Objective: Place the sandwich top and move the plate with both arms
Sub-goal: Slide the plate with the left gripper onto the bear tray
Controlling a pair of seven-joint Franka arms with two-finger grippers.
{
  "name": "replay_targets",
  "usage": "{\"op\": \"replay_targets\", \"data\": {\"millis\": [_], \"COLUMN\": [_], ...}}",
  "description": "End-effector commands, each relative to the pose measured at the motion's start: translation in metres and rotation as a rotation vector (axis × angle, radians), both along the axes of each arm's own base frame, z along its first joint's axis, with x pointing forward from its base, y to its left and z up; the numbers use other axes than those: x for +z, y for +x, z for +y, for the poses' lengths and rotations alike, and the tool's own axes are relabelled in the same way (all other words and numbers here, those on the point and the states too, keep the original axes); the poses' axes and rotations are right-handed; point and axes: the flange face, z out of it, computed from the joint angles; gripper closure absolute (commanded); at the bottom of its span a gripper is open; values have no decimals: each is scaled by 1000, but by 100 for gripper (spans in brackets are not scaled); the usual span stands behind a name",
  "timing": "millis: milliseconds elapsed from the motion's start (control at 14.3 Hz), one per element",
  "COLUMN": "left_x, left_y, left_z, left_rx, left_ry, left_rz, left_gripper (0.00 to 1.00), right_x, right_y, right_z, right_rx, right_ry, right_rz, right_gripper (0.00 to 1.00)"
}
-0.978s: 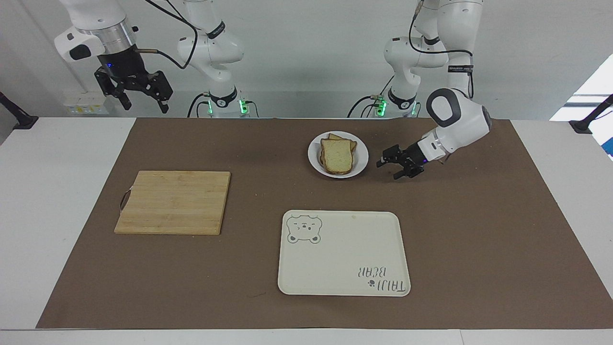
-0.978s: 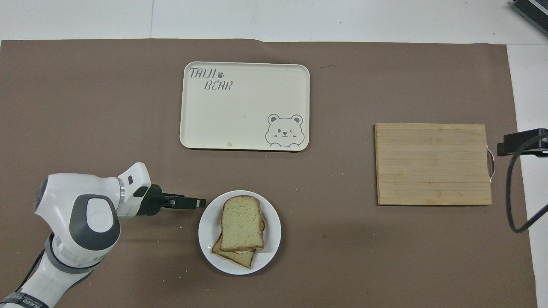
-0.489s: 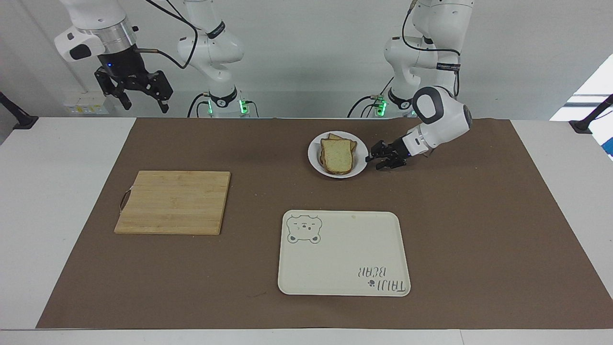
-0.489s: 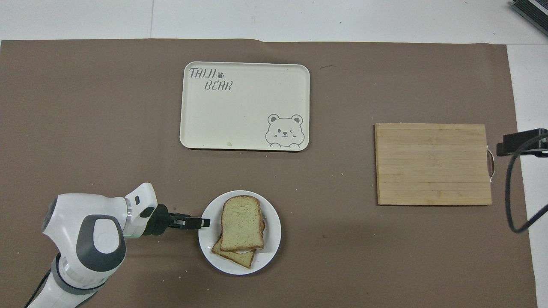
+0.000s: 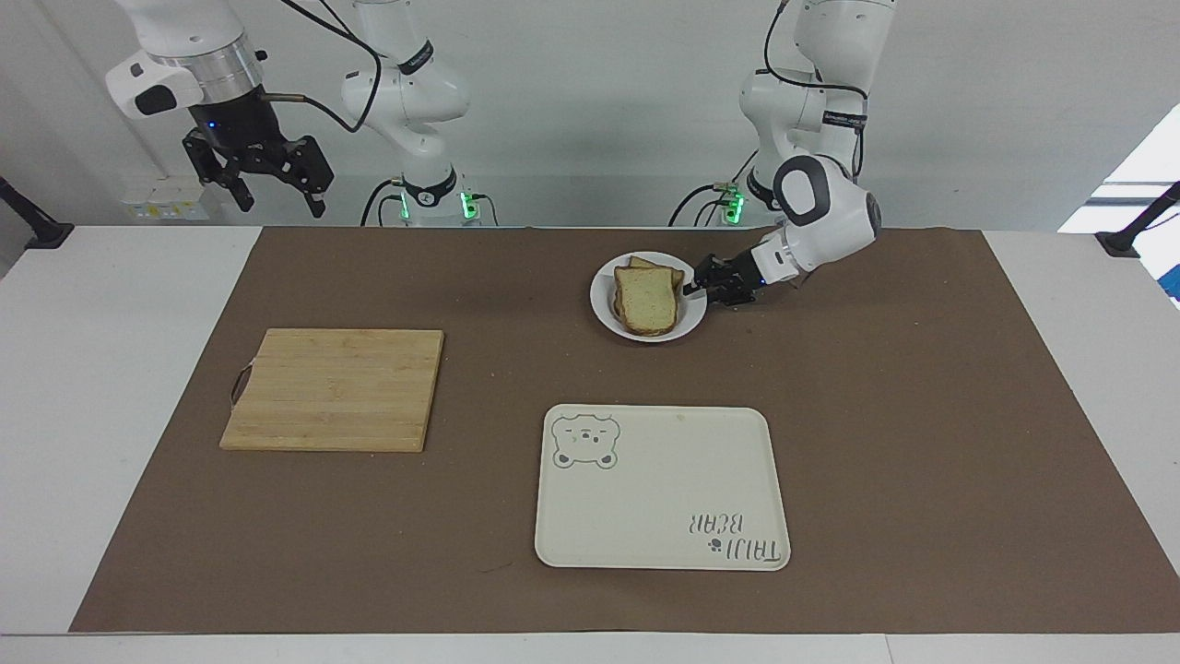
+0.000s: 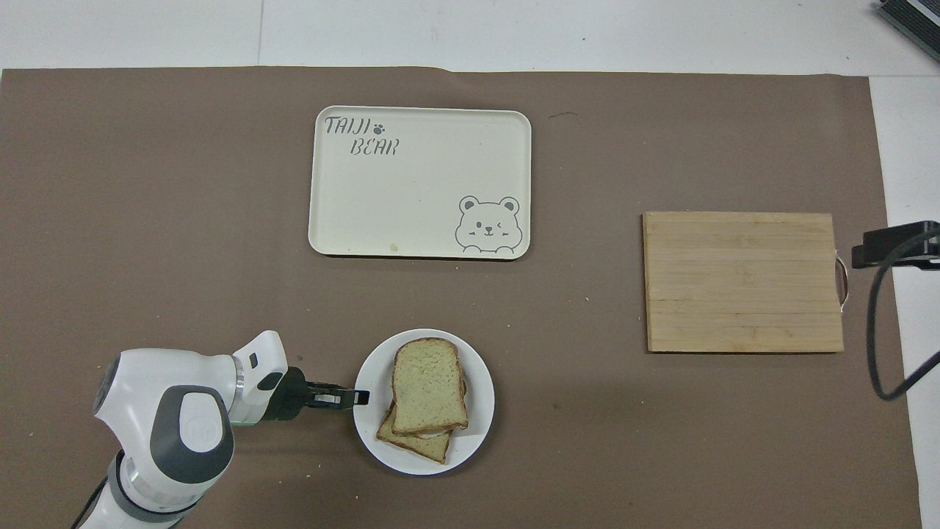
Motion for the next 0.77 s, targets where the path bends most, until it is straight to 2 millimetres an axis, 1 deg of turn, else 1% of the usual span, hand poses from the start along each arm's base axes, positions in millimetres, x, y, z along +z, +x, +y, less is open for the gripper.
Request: {"op": "replay_targets", "data": {"millis": [0,140,279,489,698], "left_x": [-4,-2,4,20,33], "left_y": [-10,-1,19,50,82], "left_z": [0,4,18,38,43], "left_rx": [5,32,66,83,86], "left_ry": [6,-23,-83,-180,-223], "left_rz": [-5,13,45,79,73], "left_gripper": [100,100,100,100,100], "right_x": [2,3,2,2,2], "right_y": [-6,-7,-6,-6,-6], "right_z": [-3,-3,-3,-3,-3], "right_rx": [22,22,22,22,22], "right_ry": [3,3,3,3,3], "right_rz": [7,5,7,5,7], "right_gripper": [0,0,0,0,0]}}
